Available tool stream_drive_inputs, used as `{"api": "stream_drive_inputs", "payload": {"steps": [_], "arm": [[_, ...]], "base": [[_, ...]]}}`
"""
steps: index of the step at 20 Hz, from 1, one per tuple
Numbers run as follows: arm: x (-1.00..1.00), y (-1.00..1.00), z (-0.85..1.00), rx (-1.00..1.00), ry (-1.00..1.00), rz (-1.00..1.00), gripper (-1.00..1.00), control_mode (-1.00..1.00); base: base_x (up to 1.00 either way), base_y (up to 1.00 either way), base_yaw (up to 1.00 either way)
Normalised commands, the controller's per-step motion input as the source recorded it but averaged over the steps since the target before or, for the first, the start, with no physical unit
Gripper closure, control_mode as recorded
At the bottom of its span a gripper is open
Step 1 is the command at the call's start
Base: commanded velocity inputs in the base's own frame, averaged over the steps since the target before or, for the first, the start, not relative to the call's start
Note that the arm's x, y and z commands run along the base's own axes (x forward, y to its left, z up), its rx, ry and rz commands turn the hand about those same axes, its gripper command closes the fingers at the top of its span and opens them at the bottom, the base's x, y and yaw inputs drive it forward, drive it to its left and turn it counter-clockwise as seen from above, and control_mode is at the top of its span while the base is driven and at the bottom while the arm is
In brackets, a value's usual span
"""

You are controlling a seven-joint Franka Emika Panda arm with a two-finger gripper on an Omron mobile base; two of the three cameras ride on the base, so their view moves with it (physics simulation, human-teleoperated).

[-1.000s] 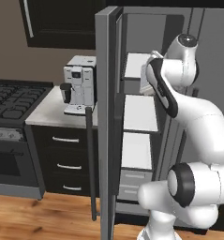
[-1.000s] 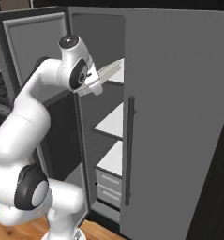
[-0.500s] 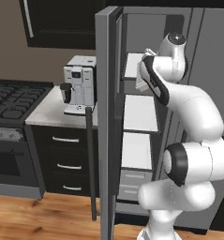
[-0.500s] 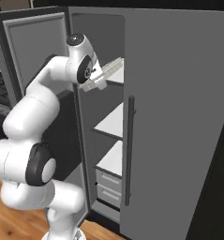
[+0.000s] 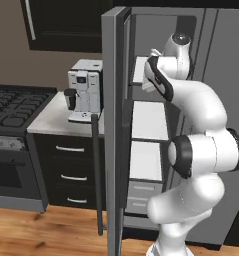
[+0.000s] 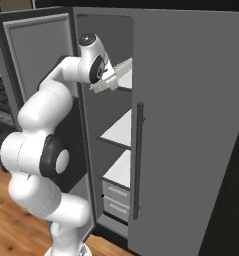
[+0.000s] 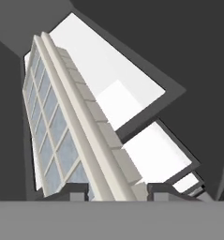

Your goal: The ice cube tray has been filled with water. Take the tray and place it in the freezer to make ice. Close the freezer door after placing the tray.

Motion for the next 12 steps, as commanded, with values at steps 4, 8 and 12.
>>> {"api": "stream_drive_inputs", "payload": {"steps": [4, 8, 12], "arm": [[0.58, -0.18, 0.00, -0.01, 0.00, -0.01, 1.00, -1.00], [0.63, -0.14, 0.00, -0.01, 0.00, 0.00, 1.00, -1.00], [0.60, -0.07, -0.02, -0.02, 0.00, 0.00, 1.00, -1.00]], "base": [[0.00, 0.00, 0.00], [0.00, 0.00, 0.00], [0.00, 0.00, 0.00]]}}
